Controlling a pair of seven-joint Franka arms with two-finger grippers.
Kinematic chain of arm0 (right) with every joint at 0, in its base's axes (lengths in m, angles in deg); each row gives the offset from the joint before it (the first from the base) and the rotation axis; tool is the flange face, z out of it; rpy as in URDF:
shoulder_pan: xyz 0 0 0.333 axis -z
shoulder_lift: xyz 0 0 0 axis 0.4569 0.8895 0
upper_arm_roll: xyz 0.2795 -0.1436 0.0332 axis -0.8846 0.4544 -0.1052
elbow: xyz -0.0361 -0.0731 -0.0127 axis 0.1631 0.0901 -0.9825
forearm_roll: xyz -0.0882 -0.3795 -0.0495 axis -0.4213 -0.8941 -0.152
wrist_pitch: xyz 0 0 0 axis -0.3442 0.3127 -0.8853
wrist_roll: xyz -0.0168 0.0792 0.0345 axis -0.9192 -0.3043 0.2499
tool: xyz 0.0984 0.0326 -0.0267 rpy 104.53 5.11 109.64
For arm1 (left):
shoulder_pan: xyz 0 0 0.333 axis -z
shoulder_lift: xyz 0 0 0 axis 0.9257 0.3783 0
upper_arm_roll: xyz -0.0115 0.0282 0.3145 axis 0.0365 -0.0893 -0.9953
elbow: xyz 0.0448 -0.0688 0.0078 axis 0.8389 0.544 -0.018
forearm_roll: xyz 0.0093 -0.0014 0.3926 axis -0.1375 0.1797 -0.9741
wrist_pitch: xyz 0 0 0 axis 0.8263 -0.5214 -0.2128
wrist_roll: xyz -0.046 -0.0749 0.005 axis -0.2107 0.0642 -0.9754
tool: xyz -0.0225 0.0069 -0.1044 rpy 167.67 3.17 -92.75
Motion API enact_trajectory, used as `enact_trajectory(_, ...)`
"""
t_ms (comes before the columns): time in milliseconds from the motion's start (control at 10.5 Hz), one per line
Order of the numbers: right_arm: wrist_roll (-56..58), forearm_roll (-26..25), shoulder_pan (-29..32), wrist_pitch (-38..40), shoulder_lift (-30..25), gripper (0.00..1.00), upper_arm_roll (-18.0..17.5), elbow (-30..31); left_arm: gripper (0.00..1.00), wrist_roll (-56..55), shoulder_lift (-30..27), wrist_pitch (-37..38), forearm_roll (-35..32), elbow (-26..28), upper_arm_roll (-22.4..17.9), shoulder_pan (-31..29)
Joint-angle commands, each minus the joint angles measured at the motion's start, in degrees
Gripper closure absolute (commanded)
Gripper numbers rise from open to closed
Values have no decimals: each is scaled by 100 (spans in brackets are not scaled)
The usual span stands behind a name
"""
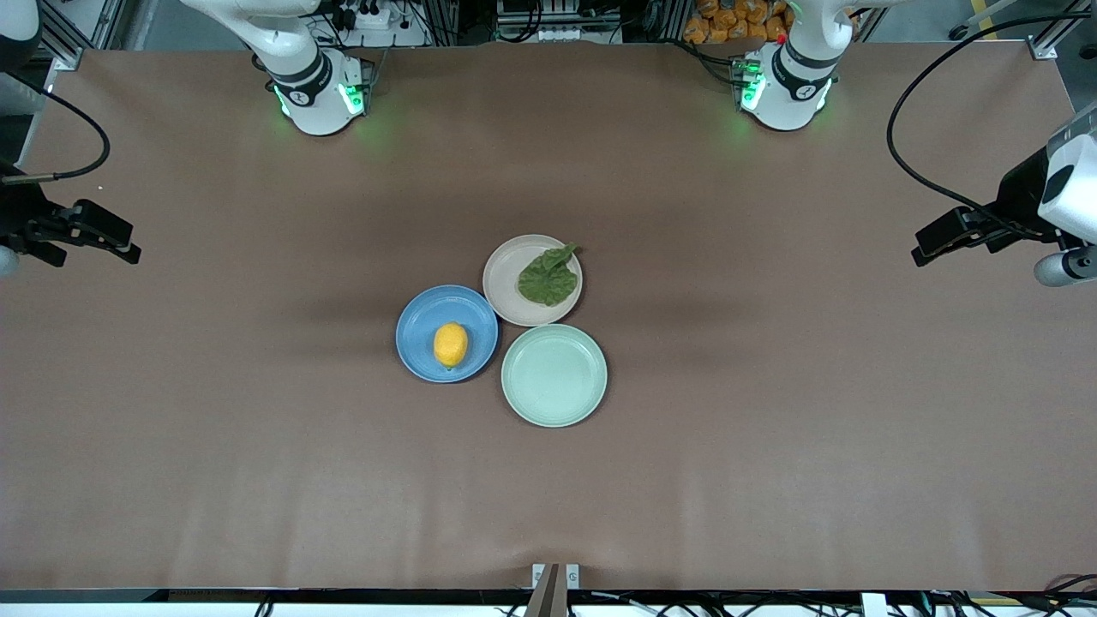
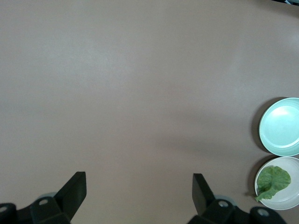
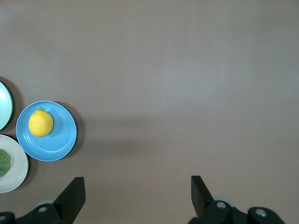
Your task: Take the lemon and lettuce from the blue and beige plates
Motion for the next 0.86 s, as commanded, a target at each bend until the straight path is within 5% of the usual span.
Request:
enact_trajectory(0,62,133,105,83,97,0,-50,-121,0,201,-29,12,134,-2,-24,-29)
enact_trajectory(762,62,133,105,75,132,0,-50,-121,0,193,-20,12,99,-11,-24,-29)
